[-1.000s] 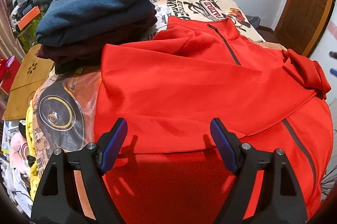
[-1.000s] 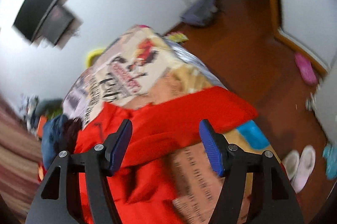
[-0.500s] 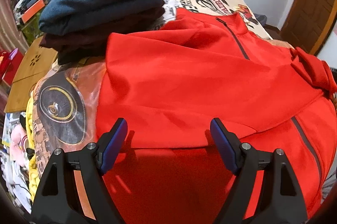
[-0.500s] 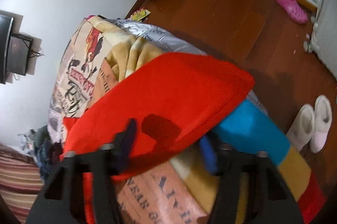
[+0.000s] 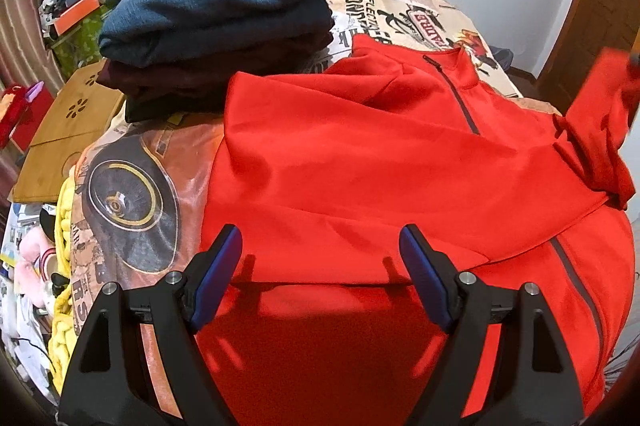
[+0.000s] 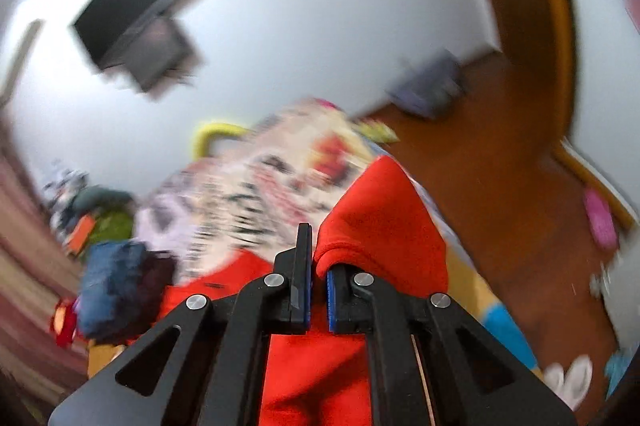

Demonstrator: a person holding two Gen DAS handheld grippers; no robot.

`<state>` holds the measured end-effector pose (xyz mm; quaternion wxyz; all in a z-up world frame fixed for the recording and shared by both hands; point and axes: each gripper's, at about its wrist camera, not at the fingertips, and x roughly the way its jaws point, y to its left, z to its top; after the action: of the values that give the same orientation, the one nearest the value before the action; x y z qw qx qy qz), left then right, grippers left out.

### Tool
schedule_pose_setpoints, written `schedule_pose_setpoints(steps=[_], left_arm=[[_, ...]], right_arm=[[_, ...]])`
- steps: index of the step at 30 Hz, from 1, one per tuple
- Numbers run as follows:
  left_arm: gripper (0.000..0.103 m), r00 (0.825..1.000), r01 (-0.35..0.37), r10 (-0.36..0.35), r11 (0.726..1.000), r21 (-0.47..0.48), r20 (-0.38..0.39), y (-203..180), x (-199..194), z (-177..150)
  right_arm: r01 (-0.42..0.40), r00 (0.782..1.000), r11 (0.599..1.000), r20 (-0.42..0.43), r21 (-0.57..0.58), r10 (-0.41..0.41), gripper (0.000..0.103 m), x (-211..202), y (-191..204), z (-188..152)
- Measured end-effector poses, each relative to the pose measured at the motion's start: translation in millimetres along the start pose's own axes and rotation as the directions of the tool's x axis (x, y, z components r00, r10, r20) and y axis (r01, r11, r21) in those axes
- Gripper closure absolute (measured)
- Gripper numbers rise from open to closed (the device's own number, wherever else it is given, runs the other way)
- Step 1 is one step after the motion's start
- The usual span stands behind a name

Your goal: Fold large clothes

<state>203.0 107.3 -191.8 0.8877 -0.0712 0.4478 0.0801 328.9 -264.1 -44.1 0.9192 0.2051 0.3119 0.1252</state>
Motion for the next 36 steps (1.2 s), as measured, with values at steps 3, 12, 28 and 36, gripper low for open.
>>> schedule_pose_setpoints(steps=[3,12,28,36], left_arm=[[0.023,1.0,0.019,-0.019,1.0,-0.006,0.018,2,-9,0],[0.023,0.996,0.015,-0.013,0.999,-0.032,0.084,30,-45,-3],[0.023,0.999,-0.004,0.007,0.995,-0.099,0.032,61,-50,-24],[0.023,0.997,0.062,-0.063,0.997,0.039,0.037,12,-50,-2]], right_arm=[[-0.147,0.989,0.986,-0.004,-0.084,0.148,0.098,-12,63,4],[-0.396,0.89,0.895,-0.326,-0.203,0.32,0.098,40,189,-77],[-0.462,0.646,0.78,-0.763,-0.422,-0.03,0.056,78,196,-272],[-0.374,0.782,0.816,-0.624,-0.441,0.021,0.048,37,153,-209]])
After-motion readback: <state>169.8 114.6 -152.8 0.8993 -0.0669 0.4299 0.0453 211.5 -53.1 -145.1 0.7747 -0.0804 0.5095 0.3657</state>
